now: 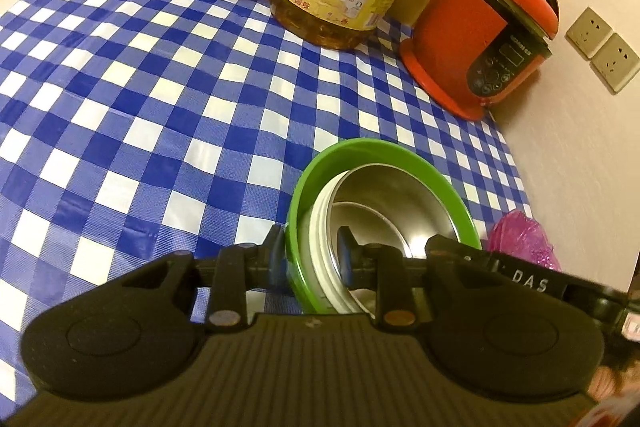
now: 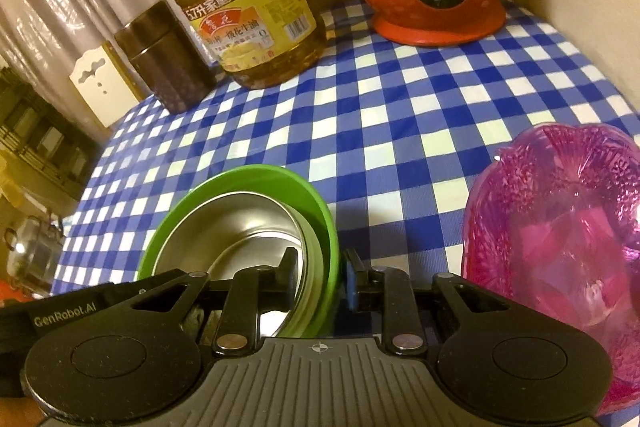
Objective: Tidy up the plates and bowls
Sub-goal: 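Close both tools on the green bowl's rim and lift it, then carry the green bowl with both tools over the pink plate stack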
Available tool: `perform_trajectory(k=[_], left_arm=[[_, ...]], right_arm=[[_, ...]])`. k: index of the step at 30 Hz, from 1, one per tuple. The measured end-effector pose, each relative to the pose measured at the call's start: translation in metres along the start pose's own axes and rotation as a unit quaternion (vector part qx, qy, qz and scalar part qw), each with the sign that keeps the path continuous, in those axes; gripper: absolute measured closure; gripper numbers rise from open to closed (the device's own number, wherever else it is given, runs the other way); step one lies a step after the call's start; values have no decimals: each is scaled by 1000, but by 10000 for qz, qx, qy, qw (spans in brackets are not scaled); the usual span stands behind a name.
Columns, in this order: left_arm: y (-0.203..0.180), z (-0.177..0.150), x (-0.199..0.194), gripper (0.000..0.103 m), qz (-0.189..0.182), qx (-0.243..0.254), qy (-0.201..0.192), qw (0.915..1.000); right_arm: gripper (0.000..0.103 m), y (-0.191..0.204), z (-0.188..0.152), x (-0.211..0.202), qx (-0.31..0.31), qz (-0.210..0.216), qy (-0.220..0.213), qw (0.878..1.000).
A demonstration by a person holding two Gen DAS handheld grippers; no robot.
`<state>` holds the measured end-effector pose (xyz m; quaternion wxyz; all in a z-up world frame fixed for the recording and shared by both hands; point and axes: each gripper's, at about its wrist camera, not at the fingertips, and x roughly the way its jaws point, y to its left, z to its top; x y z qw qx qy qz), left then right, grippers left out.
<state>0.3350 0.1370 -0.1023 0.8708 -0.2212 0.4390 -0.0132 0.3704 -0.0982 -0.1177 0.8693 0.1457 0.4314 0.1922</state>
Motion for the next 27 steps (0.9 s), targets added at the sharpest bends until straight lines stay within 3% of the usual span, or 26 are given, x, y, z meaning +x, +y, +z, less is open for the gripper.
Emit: perform_trajectory(k=[8,27], left_arm=[[11,0,14,75,-193,-307,29,9993],[0,-14,20,76,55,-95,-398,9991]], right_arm=[[75,-8,-4,15,158,167,29,9997],[75,-19,-13,25,584,408,-107,9974]])
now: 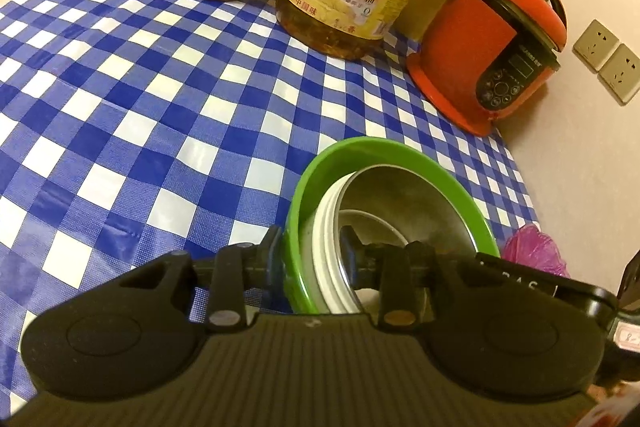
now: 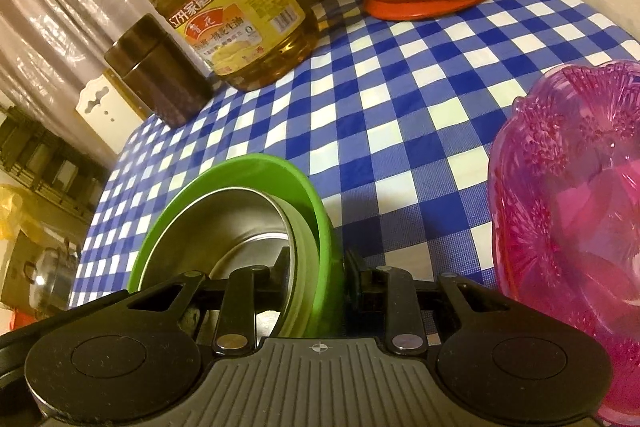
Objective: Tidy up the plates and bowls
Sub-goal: 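Carry the green bowl with both tools over the pink plate stack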
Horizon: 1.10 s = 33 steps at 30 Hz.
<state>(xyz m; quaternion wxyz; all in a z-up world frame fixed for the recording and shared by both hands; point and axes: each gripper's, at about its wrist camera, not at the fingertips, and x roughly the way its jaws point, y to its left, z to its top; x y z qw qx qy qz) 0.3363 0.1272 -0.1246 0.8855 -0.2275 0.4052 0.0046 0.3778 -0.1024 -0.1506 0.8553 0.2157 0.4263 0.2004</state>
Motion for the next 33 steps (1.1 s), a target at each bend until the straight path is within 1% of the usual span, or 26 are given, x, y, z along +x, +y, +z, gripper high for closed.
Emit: perform_trajectory(k=[4,9,15,22,26,30,33], left_arm=[[-1,-2,-1,76,36,10,-66,10000],[1,-3,-1,76,-9,-47,-125,9999],[2,-3,-2,77,-4,-88,-99,9999],[2,-4,-2,77,-14,-81,-96,9999],[1,-3,-2,77,16,-58,-12,10000],[-1,-3,-6,77,90,-75,175,9998],[-1,-5,-10,78,59,-80,267,9996]], right_arm=[[75,1,0,0,-26,-18,27,10000],[75,1,0,0,-22,-11,46,10000],[75,0,1,-1,56,-33,116,9999],[75,0,1,-1,60,-46,92,9999],[75,0,1,-1,61,-57,117,9999],[76,3,1,-5,17,-121,204,9997],[76,7,1,-10,-59,-182,307,9993]])
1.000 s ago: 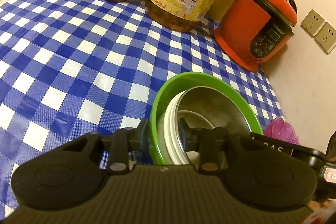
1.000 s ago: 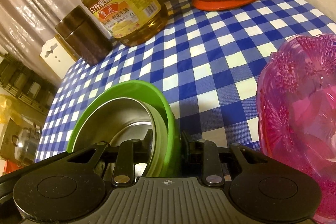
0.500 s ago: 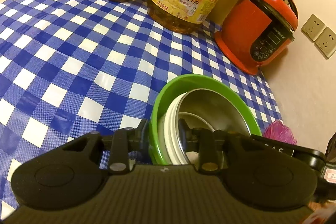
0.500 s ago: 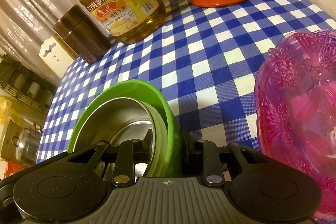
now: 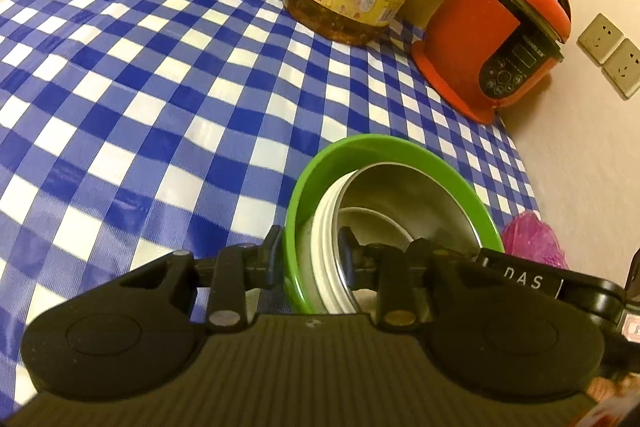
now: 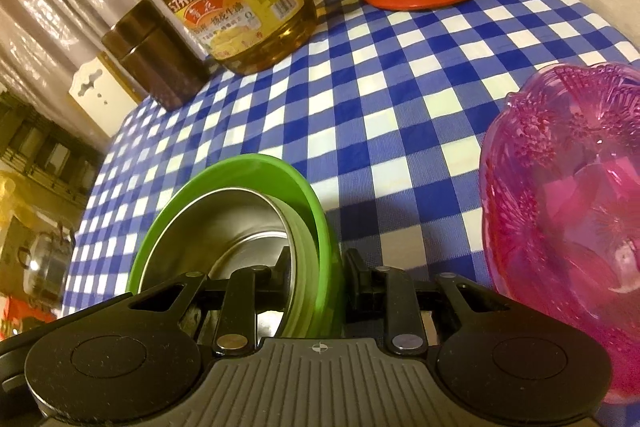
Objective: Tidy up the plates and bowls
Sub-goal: 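Carry the green bowl with both tools over the pink plate stack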
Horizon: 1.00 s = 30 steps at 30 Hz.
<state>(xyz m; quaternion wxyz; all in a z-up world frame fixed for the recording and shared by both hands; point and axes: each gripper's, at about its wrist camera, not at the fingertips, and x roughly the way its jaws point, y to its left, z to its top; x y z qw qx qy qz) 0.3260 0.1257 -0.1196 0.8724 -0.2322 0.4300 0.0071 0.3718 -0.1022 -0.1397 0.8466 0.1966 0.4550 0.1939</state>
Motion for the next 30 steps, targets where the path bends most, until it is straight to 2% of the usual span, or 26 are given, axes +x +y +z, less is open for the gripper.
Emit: perform_trajectory(k=[10,17,30], left_arm=[[-18,-17,-30,78,-92,206,23,9997],[-31,-49,-47,78,-161,381,154,9990],[-47,-131,-74,78,-284,630,490,9964]], right_arm=[[76,5,-9,-39,-275,-30,-143,9995],[76,-9,-45,-73,-124,-123,-199,9996],[77,-50,-118,-129,312,-369,-158,9987]])
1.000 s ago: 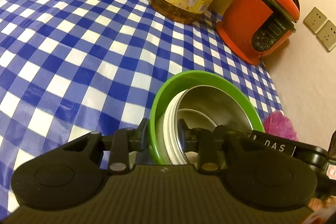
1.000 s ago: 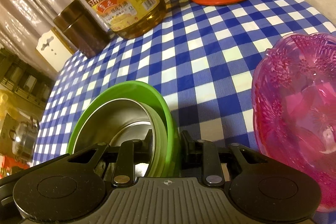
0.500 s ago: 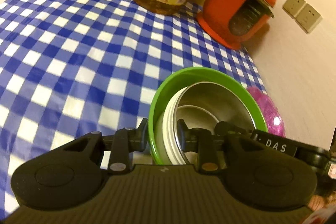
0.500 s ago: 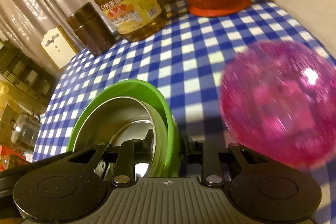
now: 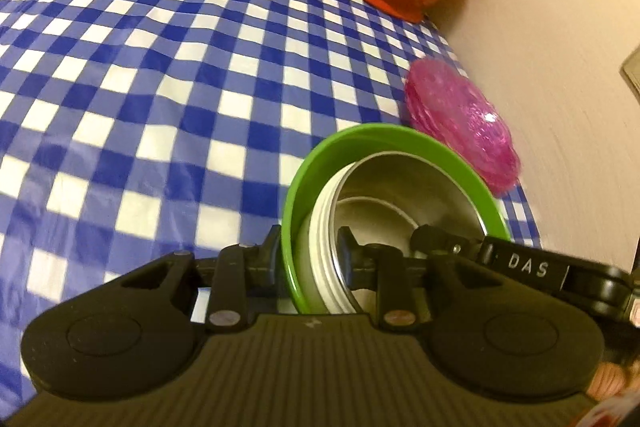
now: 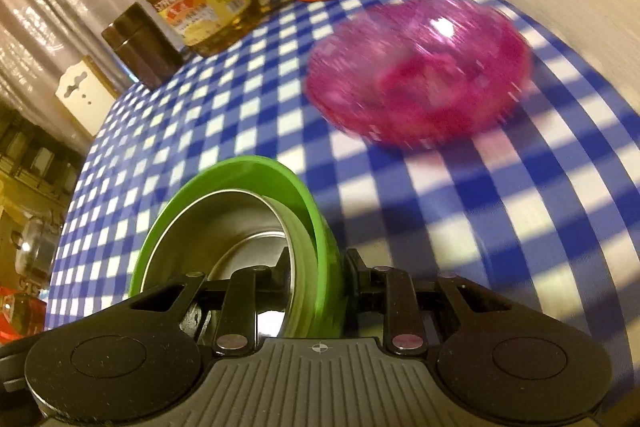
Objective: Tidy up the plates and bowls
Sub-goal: 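Carry the green bowl with both tools over the pink plate stack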
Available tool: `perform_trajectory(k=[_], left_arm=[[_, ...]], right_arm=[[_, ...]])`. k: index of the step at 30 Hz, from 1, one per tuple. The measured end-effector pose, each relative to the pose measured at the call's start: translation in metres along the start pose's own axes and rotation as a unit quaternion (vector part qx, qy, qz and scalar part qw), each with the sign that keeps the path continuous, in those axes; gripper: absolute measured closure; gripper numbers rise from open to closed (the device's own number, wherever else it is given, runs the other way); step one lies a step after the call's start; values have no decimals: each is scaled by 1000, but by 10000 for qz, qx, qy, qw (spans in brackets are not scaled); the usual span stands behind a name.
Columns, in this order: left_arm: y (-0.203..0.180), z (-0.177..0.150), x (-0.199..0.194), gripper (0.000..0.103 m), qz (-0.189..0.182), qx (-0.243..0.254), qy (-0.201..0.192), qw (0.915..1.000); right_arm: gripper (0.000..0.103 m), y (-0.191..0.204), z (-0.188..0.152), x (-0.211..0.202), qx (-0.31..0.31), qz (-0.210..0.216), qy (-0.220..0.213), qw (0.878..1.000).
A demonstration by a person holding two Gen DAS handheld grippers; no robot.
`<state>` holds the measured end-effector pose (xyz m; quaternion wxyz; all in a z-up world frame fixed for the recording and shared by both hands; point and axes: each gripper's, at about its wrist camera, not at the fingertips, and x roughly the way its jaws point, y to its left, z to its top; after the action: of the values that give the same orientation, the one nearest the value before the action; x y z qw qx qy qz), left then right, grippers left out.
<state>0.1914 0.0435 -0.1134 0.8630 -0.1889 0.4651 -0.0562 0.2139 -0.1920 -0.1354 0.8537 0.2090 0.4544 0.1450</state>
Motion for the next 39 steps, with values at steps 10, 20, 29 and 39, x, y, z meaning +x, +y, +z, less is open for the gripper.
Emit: perform_trajectory(k=[10,20,29,39], left_arm=[[-17,-24,-10,80,80,203,-14,9998],[-39,-26,-23,80,30,314,50,9995],[-73,-12,-19,80,-196,567,33,9982],[-111,5,-6,80,-404,766,37,9962]], right_arm=[[77,-17,-26,-26,224,31,-29,9997],[77,-25,-25,-50,390,-48,-58,9992],[77,-42,-3,-76,580,-171,-280,9978],[77,-61,22,-96,687,-313,-515,9958]])
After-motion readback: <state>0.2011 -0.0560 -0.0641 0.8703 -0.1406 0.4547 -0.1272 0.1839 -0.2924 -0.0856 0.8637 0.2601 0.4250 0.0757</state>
